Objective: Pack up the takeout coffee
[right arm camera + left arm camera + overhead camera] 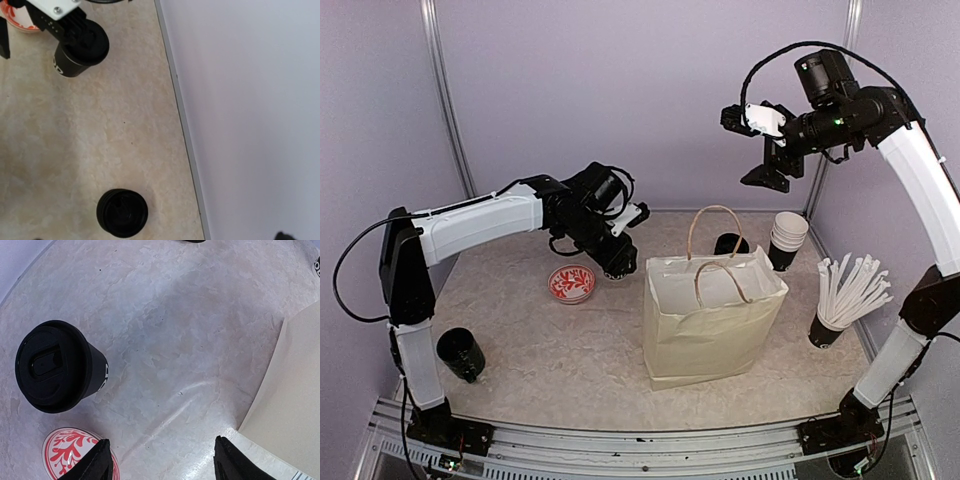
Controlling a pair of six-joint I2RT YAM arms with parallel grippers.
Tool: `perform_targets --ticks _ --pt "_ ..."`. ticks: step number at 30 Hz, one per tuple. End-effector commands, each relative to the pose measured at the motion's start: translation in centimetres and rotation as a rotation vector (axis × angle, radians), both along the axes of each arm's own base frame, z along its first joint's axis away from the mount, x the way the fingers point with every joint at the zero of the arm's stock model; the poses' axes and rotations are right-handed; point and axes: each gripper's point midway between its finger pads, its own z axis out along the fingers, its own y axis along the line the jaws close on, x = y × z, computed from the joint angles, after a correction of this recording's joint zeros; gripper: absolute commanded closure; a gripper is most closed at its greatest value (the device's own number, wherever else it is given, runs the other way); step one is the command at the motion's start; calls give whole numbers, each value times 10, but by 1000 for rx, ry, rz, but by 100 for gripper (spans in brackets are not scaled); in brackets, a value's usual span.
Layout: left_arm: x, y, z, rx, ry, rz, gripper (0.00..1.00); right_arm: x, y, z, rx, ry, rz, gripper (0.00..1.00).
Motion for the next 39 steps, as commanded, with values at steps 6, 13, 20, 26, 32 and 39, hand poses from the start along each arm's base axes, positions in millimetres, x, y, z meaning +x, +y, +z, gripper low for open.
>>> perform_targets --ticks 6,13,20,26,32,39 --pt "9 6 26 -9 -73 51 31 -1 -1 3 19 5 -3 1" --pt "37 9 53 -71 -109 110 23 3 2 -1 15 11 3 1" --pt "75 22 39 10 -95 218 5 11 0 -13 -19 26 -24 1" --pt "99 22 10 27 -56 247 1 28 -12 -24 -11 56 -83 1" --pt "101 23 -15 56 -19 248 4 52 -36 -12 86 58 -158 1" --pt "105 26 -26 77 -20 253 8 65 -56 -26 132 104 -184 1"
